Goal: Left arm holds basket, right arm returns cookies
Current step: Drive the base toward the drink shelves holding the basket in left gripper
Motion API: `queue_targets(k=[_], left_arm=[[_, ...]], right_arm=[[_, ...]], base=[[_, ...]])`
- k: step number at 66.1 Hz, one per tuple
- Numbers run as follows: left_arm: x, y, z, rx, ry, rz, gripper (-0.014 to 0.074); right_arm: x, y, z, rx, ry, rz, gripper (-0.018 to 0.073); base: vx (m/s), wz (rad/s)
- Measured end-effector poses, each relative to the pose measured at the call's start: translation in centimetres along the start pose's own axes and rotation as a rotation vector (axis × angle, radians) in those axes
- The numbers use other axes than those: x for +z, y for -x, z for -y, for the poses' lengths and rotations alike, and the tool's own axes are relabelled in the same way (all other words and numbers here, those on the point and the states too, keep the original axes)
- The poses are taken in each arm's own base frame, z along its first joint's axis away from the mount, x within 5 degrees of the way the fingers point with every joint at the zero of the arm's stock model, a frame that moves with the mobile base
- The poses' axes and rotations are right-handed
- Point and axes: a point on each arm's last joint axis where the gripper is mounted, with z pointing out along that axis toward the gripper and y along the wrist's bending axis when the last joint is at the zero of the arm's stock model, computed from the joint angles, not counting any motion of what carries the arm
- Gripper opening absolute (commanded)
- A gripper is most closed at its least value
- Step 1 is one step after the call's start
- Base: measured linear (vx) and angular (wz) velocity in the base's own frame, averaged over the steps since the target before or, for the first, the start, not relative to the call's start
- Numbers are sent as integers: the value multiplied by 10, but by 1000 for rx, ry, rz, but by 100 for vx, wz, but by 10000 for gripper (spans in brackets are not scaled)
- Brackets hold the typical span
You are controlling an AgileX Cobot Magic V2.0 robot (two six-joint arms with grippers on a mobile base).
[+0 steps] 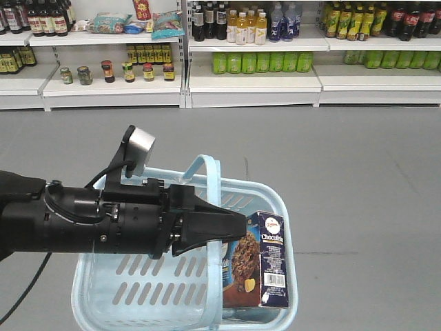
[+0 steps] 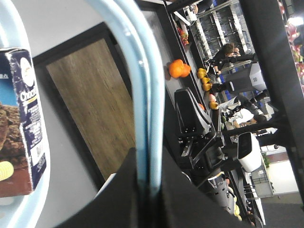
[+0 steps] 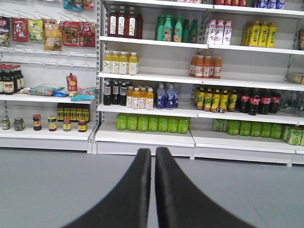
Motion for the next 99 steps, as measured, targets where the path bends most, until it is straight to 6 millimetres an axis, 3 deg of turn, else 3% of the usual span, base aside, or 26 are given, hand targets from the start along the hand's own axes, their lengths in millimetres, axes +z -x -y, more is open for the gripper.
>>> queue_targets(k=[99], left_arm=[[0, 0, 0, 0, 0, 0, -3]], right_arm=[[0, 0, 0, 0, 0, 0, -3]], base=[[48, -2]])
